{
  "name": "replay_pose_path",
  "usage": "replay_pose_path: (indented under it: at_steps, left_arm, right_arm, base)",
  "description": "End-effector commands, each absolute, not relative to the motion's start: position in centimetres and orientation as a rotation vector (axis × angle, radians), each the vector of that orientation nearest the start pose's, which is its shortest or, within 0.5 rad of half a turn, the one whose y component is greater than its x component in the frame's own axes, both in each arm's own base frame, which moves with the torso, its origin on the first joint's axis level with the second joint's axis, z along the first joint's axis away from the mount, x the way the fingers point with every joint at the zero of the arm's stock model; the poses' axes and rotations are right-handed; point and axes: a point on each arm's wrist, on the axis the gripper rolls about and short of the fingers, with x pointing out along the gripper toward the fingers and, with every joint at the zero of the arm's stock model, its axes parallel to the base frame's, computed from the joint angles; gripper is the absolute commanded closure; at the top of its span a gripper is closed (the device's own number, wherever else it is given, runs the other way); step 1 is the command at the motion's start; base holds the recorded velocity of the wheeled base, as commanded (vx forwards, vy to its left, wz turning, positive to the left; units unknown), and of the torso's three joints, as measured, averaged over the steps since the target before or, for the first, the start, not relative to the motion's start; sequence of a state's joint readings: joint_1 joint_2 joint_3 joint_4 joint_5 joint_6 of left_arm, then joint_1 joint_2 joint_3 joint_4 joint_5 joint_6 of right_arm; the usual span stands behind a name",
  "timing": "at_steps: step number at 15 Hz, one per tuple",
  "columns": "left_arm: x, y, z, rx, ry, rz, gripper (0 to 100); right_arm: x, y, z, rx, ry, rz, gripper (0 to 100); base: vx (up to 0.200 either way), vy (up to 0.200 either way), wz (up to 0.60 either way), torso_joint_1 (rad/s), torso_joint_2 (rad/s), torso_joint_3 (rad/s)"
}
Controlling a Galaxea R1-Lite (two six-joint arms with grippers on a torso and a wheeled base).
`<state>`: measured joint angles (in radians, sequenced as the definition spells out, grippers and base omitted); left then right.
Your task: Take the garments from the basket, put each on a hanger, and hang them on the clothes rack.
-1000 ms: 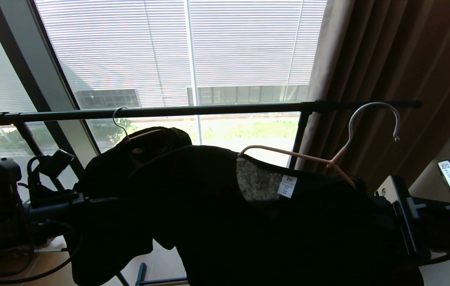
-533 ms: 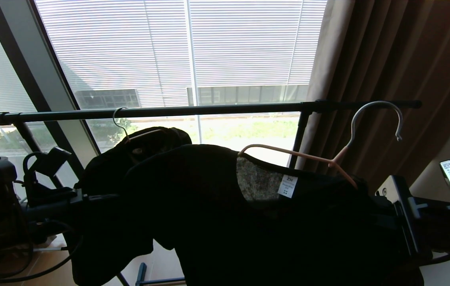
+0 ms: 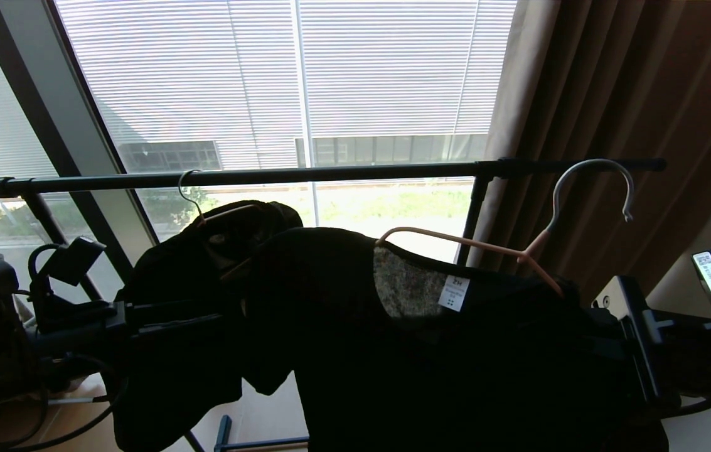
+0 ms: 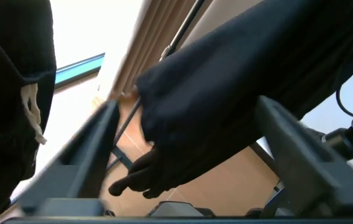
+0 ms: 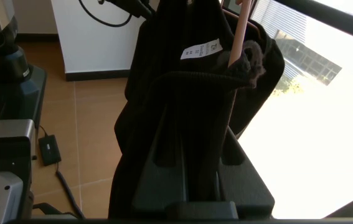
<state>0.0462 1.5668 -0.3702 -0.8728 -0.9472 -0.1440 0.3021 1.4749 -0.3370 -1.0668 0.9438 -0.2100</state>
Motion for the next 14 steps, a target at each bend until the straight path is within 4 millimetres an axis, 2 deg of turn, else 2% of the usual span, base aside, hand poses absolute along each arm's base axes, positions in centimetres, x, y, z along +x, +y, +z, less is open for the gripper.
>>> replay_pose_path:
  at_steps: [1,4,5,7,8,10,11,12,13,14]
  left_arm:
    - [21.3,-0.8,14.4,-0.275,0.324,-0.874,0]
    - [20.1,-0.9,17.8,-0.218,0.21,-0.881,0]
    - [20.0,-0.9,19.0,-0.218,0.212,-0.881,0]
    - [19.8,-1.1,22.7,-0.22,0.275,-0.884,0]
    - [19.9,-1.2,23.8,-0.172,0.287,-0.889,0]
    - [20.0,-1.7,24.7,-0.092,0.271,-0.883,0]
    - [20.3,-3.0,25.0,-0.026,0.255,-0.89,0]
    - [20.3,-4.1,24.9,0.016,0.244,-0.945,0]
    - [20.2,-4.3,24.9,0.026,0.24,-0.957,0]
    - [20.8,-5.4,24.1,0.102,0.231,-1.013,0]
  right_arm:
    - [19.3,7.8,16.4,-0.157,-0.055,1.245,100]
    - [19.7,8.0,15.7,-0.16,-0.027,1.24,100]
    - [19.8,8.2,15.4,-0.168,-0.024,1.246,100]
    - [20.2,8.4,14.8,-0.185,-0.013,1.252,100]
    - [20.3,8.5,14.5,-0.202,-0.013,1.252,100]
    - [20.5,8.5,13.9,-0.23,-0.014,1.254,100]
    - [20.7,8.6,13.5,-0.255,-0.015,1.254,100]
    - [20.5,8.9,13.2,-0.262,-0.008,1.261,100]
    - [20.5,9.0,13.2,-0.264,-0.007,1.261,100]
    - [20.4,9.1,13.1,-0.276,-0.012,1.268,100]
  base:
    - [0.0,0.0,0.0,0.0,0.0,0.0]
    - [0.0,0.0,0.0,0.0,0.0,0.0]
    - [0.0,0.0,0.0,0.0,0.0,0.0]
    - [0.0,0.0,0.0,0.0,0.0,0.0]
    - [0.0,0.0,0.0,0.0,0.0,0.0]
    - [0.0,0.0,0.0,0.0,0.0,0.0]
    - [0.0,0.0,0.0,0.0,0.0,0.0]
    - [0.0,0.0,0.0,0.0,0.0,0.0]
    - [0.0,0.0,0.0,0.0,0.0,0.0]
    - [0.0,0.0,0.0,0.0,0.0,0.0]
